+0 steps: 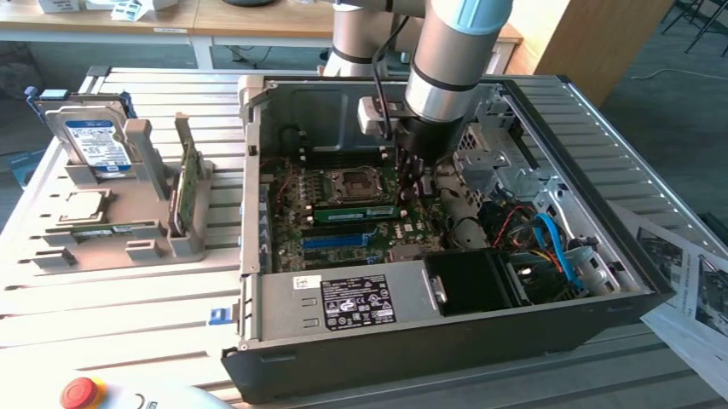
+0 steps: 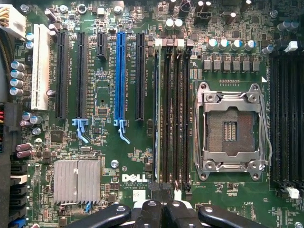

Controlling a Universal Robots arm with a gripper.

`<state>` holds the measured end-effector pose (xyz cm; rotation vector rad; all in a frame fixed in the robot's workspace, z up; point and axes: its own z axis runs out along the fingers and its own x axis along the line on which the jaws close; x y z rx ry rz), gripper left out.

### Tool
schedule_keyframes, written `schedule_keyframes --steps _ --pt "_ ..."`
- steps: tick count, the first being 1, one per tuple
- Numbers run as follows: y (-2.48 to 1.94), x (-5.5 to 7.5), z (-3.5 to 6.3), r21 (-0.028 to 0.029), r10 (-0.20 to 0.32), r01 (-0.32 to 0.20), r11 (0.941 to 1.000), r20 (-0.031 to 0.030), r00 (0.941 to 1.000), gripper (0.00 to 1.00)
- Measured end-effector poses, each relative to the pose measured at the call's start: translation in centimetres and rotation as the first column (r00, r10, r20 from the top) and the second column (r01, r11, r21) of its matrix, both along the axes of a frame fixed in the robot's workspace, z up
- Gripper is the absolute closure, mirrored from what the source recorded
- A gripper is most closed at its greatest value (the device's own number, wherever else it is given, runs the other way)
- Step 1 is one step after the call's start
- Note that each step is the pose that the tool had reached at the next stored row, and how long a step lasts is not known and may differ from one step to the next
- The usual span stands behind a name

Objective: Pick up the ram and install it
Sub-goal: 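Press down the ram until it locks into place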

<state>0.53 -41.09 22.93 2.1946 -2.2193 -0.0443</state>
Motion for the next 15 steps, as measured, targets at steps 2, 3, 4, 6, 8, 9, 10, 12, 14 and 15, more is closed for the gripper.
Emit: schedule_keyframes --steps 2,3,4,6,8,9,10,12,14,15 --pt "0.04 0.0 -0.03 0.0003 0.0 0.0 1.0 0.0014 1.0 0.89" --pt "0.08 0.0 -0.04 0.0003 0.0 0.0 1.0 0.0016 1.0 0.89" --pt "0.12 0.0 -0.06 0.0001 0.0 0.0 1.0 0.0018 1.0 0.89" --pt "0.14 0.0 -0.07 0.0002 0.0 0.0 1.0 0.0019 1.0 0.89" --pt "0.14 0.0 -0.07 0.0001 0.0 0.0 1.0 0.0019 1.0 0.89" --pt "0.14 0.0 -0.07 0.0 0.0 0.0 1.0 0.0019 1.0 0.89" --pt "0.15 0.0 -0.12 0.0002 0.0 0.0 1.0 0.002 1.0 0.89" --pt "0.14 0.0 -0.35 0.0001 0.0 0.0 1.0 0.0019 1.0 0.89" --pt "0.13 0.0 -0.53 -0.0004 0.0 0.0 1.0 0.0019 1.0 0.89" --pt "0.13 0.0 -0.53 -0.0005 0.0 0.0 1.0 0.0017 1.0 0.89"
